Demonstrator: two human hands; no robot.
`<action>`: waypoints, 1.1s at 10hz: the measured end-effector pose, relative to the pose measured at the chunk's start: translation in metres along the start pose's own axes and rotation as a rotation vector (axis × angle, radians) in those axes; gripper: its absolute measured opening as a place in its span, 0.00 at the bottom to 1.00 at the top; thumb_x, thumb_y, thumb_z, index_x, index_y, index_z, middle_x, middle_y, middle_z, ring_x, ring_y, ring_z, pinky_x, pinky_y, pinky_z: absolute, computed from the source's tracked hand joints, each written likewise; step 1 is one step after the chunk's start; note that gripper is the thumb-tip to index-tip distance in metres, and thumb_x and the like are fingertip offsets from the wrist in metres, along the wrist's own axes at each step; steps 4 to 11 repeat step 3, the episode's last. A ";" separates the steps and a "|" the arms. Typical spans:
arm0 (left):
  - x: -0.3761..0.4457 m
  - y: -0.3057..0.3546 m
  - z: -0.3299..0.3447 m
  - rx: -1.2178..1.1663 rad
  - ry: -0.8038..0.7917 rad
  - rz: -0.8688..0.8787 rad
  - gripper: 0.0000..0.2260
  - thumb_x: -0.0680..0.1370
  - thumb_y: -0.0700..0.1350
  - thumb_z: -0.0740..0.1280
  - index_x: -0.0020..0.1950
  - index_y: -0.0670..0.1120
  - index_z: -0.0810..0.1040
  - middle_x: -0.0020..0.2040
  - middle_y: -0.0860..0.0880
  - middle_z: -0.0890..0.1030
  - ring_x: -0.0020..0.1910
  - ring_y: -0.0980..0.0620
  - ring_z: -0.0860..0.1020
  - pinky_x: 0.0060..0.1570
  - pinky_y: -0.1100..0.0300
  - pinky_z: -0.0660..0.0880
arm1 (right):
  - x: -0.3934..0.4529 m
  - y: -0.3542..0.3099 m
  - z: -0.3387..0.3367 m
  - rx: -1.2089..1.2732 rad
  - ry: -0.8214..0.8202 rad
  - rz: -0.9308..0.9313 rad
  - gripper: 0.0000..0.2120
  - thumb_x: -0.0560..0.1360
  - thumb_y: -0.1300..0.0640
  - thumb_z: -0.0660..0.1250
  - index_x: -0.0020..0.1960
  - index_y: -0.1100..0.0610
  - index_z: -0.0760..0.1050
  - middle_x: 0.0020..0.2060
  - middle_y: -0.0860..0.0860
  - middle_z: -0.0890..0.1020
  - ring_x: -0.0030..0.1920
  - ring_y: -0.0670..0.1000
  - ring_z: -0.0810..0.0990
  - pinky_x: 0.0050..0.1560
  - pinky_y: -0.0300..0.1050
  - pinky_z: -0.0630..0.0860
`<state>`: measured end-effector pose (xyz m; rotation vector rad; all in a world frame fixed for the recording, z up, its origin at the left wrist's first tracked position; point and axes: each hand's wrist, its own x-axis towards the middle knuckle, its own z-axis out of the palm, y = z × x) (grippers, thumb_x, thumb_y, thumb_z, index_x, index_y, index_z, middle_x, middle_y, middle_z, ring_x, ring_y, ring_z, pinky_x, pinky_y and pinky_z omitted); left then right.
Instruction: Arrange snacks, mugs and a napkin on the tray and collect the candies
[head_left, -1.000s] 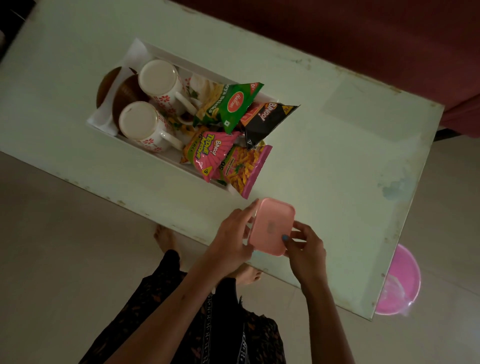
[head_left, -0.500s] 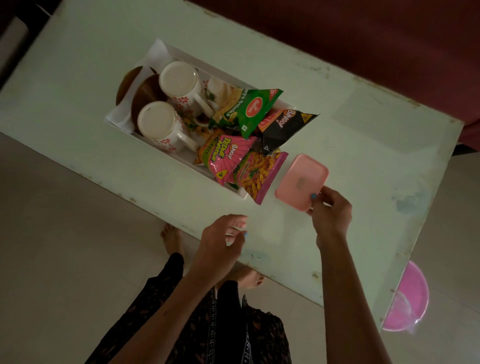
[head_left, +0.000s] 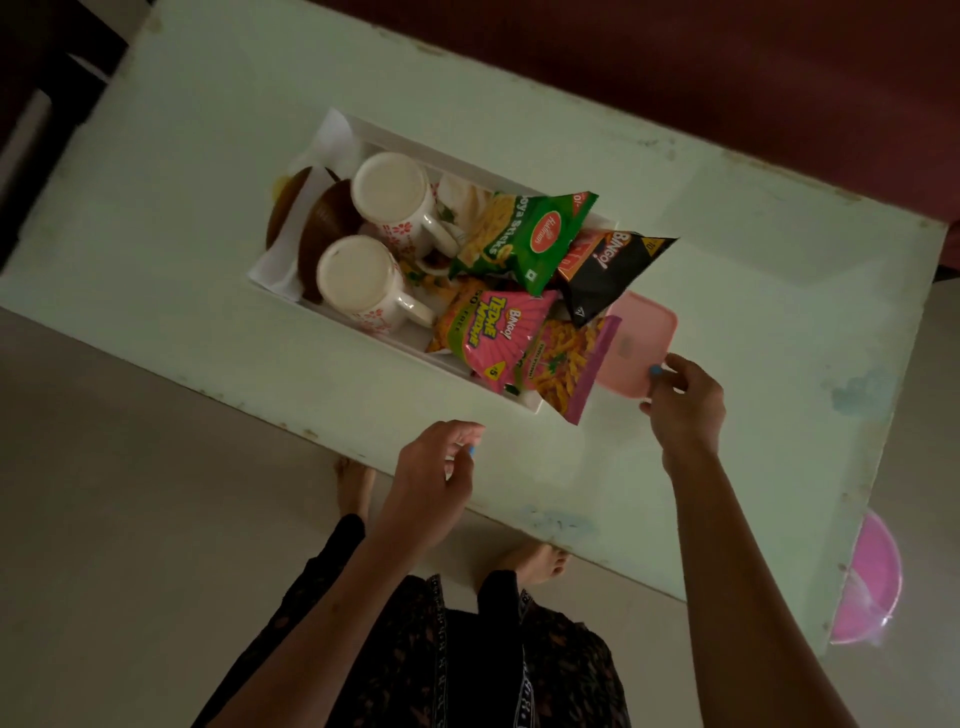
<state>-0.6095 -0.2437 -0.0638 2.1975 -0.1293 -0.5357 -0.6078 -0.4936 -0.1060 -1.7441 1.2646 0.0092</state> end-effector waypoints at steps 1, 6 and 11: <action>0.006 -0.015 -0.020 0.040 -0.043 0.030 0.13 0.74 0.33 0.61 0.55 0.42 0.78 0.49 0.48 0.81 0.44 0.57 0.78 0.43 0.79 0.71 | -0.018 0.003 0.007 0.039 0.075 0.093 0.16 0.77 0.52 0.63 0.62 0.56 0.73 0.54 0.58 0.82 0.51 0.59 0.81 0.55 0.59 0.78; 0.006 -0.051 -0.076 0.164 -0.277 0.028 0.12 0.74 0.34 0.61 0.56 0.39 0.77 0.51 0.41 0.80 0.50 0.47 0.80 0.50 0.54 0.78 | -0.121 0.021 0.062 -0.034 0.083 0.352 0.16 0.78 0.49 0.60 0.51 0.61 0.79 0.49 0.62 0.83 0.51 0.64 0.81 0.55 0.59 0.77; 0.006 -0.051 -0.076 0.164 -0.277 0.028 0.12 0.74 0.34 0.61 0.56 0.39 0.77 0.51 0.41 0.80 0.50 0.47 0.80 0.50 0.54 0.78 | -0.121 0.021 0.062 -0.034 0.083 0.352 0.16 0.78 0.49 0.60 0.51 0.61 0.79 0.49 0.62 0.83 0.51 0.64 0.81 0.55 0.59 0.77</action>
